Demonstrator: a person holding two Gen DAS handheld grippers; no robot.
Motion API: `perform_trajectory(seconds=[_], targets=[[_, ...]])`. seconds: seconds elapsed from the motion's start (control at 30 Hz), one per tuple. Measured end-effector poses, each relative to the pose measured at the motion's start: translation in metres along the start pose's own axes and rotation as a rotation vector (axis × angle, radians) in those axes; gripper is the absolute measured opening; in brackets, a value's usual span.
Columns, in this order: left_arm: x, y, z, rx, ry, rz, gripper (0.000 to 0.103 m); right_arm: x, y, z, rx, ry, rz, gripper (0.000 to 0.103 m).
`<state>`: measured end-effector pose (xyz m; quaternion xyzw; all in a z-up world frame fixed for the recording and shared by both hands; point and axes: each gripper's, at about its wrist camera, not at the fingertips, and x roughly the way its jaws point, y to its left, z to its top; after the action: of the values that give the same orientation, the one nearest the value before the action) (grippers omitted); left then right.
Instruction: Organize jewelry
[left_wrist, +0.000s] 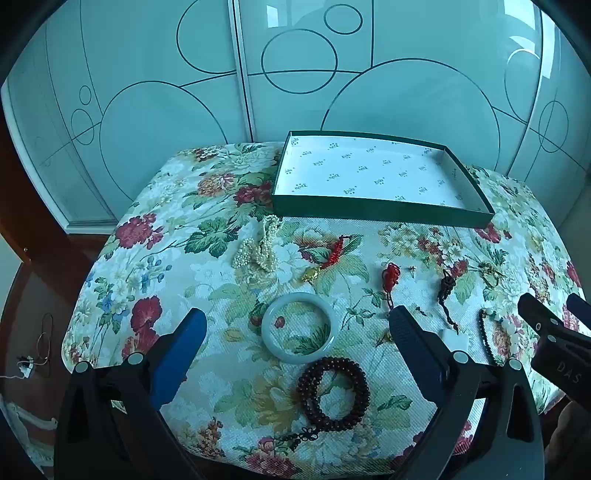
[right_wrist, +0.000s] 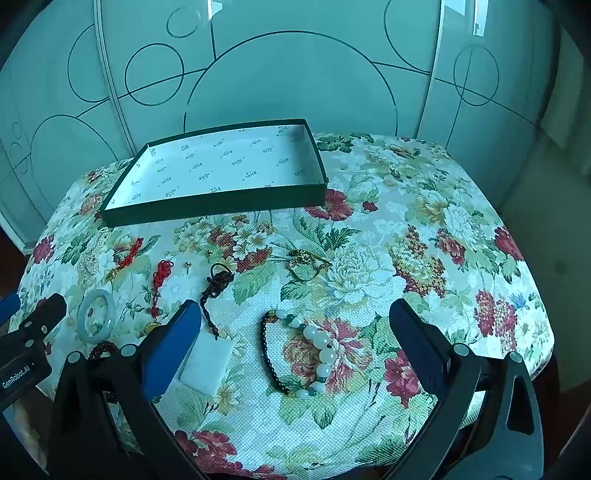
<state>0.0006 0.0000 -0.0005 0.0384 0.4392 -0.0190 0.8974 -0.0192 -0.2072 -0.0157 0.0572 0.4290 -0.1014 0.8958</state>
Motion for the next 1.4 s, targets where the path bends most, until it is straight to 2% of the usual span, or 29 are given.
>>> perform_trajectory(seconds=[1.4], targets=[[-0.0031, -0.0002, -0.0020, -0.001, 0.002, 0.005, 0.098, -0.0068, -0.0007, 0.0013, 0.010, -0.009, 0.014, 0.101]])
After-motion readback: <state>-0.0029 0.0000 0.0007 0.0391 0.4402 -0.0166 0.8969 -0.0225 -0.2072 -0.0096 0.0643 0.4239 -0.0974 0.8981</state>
